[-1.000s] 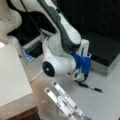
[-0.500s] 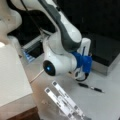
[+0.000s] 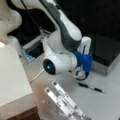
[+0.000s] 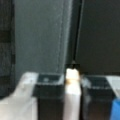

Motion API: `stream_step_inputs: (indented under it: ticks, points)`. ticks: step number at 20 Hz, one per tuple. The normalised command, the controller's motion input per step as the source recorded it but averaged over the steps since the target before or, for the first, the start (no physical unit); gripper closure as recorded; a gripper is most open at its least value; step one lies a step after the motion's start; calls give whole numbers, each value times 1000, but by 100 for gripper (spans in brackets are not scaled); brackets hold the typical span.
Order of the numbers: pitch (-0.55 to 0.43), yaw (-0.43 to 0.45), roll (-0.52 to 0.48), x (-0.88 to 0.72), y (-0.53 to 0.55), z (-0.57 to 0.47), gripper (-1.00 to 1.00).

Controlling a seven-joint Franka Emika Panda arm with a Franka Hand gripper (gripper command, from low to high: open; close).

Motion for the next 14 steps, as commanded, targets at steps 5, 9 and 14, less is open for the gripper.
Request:
stream_step_inputs:
  ticks: [5, 9, 14]
  points:
    - [143, -50, -130, 81, 379, 517, 100]
    - [113, -7, -167, 55, 412, 396, 100]
    - [93, 29, -218, 49, 428, 374, 100]
